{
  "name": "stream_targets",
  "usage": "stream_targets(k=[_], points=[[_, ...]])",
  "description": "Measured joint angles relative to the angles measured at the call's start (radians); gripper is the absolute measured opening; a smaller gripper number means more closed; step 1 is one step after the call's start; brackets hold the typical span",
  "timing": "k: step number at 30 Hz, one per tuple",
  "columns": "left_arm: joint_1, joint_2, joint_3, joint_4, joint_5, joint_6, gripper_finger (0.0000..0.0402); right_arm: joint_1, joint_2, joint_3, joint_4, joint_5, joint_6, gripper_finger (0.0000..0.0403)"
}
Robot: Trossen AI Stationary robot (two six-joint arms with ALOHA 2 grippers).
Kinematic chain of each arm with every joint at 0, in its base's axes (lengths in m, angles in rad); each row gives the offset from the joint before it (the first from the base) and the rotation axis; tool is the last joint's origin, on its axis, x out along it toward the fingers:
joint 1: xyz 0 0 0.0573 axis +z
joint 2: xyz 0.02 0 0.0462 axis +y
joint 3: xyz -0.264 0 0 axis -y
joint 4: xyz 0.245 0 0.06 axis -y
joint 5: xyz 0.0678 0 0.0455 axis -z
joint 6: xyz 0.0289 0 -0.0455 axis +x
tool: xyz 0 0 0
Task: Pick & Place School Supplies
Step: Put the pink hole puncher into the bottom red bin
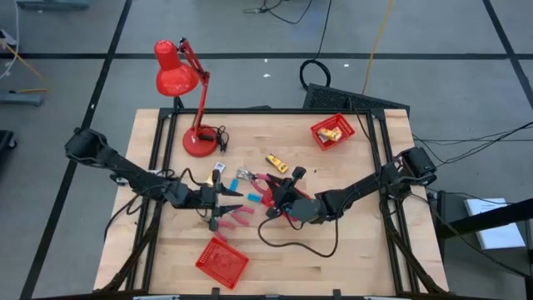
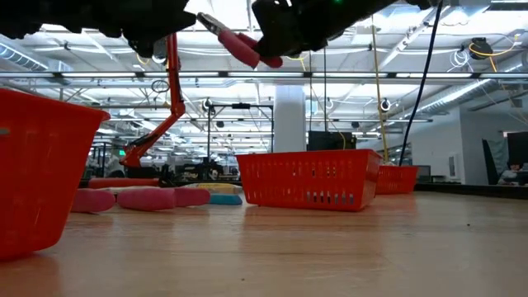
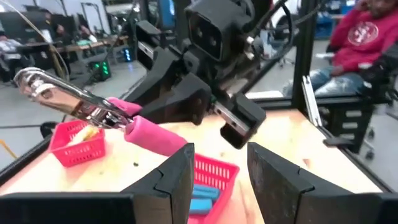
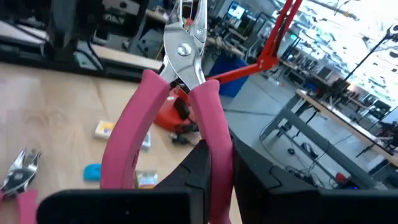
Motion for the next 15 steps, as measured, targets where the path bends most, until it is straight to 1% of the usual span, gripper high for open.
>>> stream_targets(k=[5, 9, 12, 15], points=[[0.001, 0.041, 0.0, 0.053, -0.055, 0.007, 0.0152, 0.003, 0.0, -0.032, 0.14, 0.0, -0.082, 0.0032], [0.019, 0.072, 0.0, 0.113, -0.071, 0.011, 0.0152, 0.009, 0.0, -0.066, 0.246, 0.022, -0.14, 0.0032], [0.046, 0.106, 0.0, 0.171, -0.074, -0.002, 0.0152, 0.013, 0.0, -0.082, 0.282, 0.019, -0.152, 0.0032], [0.084, 0.169, 0.0, 0.221, -0.069, -0.042, 0.0152, 0.014, 0.0, -0.084, 0.298, 0.017, -0.167, 0.0032]])
